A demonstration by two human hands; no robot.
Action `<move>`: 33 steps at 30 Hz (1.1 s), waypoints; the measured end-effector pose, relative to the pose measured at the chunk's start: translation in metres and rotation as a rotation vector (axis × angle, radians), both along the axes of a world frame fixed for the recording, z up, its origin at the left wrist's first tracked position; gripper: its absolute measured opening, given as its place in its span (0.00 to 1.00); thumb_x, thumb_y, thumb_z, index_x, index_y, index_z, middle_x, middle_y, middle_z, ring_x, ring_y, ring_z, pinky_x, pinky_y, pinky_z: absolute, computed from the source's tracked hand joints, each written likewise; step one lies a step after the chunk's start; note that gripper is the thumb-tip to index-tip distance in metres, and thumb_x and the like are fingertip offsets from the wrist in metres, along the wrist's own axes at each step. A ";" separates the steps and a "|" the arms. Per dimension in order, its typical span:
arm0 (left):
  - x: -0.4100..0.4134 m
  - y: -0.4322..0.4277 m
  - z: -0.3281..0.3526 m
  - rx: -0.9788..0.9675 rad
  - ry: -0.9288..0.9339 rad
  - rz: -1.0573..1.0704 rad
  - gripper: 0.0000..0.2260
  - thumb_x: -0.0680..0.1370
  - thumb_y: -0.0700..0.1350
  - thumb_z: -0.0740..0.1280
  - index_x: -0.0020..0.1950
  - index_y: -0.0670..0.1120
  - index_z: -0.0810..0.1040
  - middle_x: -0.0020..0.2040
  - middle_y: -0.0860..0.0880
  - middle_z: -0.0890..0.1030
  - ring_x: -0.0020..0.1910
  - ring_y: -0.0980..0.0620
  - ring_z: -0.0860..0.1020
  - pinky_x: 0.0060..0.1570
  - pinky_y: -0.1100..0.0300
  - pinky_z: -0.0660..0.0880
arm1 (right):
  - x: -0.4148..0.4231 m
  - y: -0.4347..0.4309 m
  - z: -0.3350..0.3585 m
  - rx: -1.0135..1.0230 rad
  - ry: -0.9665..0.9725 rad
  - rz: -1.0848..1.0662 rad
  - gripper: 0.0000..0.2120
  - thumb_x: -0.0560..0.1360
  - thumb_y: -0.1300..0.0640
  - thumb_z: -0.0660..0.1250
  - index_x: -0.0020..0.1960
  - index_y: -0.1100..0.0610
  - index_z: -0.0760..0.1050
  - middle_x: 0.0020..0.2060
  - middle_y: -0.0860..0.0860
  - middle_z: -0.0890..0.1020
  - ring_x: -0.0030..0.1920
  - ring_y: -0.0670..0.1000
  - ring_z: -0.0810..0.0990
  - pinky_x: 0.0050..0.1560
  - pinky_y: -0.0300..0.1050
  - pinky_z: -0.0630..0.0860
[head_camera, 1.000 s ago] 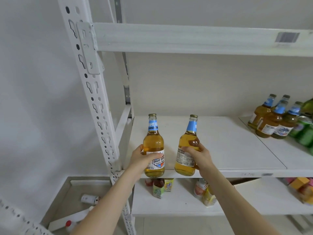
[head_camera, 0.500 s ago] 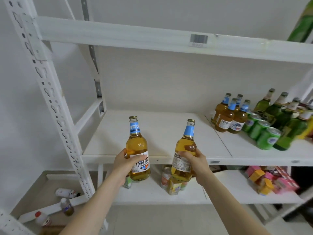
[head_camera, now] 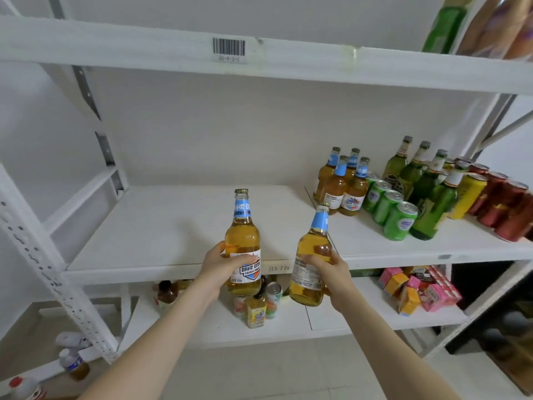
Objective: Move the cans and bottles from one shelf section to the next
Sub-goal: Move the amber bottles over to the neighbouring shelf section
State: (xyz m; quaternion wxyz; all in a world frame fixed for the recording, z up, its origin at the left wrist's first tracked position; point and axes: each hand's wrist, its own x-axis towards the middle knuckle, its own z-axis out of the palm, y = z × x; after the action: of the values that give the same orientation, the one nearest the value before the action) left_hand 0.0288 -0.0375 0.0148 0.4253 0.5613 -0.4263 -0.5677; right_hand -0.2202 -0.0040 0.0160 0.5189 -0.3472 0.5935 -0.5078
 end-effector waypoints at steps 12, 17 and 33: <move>-0.126 -0.084 0.006 -0.021 -0.113 -0.135 0.24 0.61 0.50 0.83 0.54 0.53 0.79 0.44 0.54 0.87 0.44 0.51 0.86 0.48 0.48 0.83 | -0.123 -0.059 0.001 -0.063 -0.013 -0.088 0.19 0.68 0.57 0.77 0.57 0.48 0.76 0.51 0.52 0.84 0.49 0.55 0.85 0.50 0.55 0.82; -0.190 -0.093 0.004 -0.025 -0.136 -0.127 0.23 0.62 0.50 0.83 0.52 0.55 0.78 0.38 0.59 0.85 0.36 0.59 0.84 0.31 0.63 0.78 | -0.184 -0.076 -0.004 -0.067 -0.022 -0.088 0.23 0.69 0.58 0.77 0.61 0.51 0.75 0.53 0.53 0.83 0.52 0.56 0.83 0.56 0.58 0.80; -0.302 -0.105 -0.008 0.009 -0.175 0.020 0.26 0.60 0.47 0.83 0.54 0.55 0.79 0.47 0.55 0.85 0.47 0.52 0.84 0.40 0.58 0.79 | -0.280 -0.117 -0.019 -0.063 -0.044 0.086 0.21 0.65 0.59 0.80 0.55 0.49 0.79 0.48 0.51 0.86 0.47 0.52 0.86 0.44 0.47 0.81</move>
State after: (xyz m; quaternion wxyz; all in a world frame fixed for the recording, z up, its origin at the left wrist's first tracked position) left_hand -0.2735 -0.1423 0.0068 0.3893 0.6151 -0.4536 -0.5141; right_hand -0.4998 -0.1208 -0.0033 0.5421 -0.3772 0.5503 -0.5108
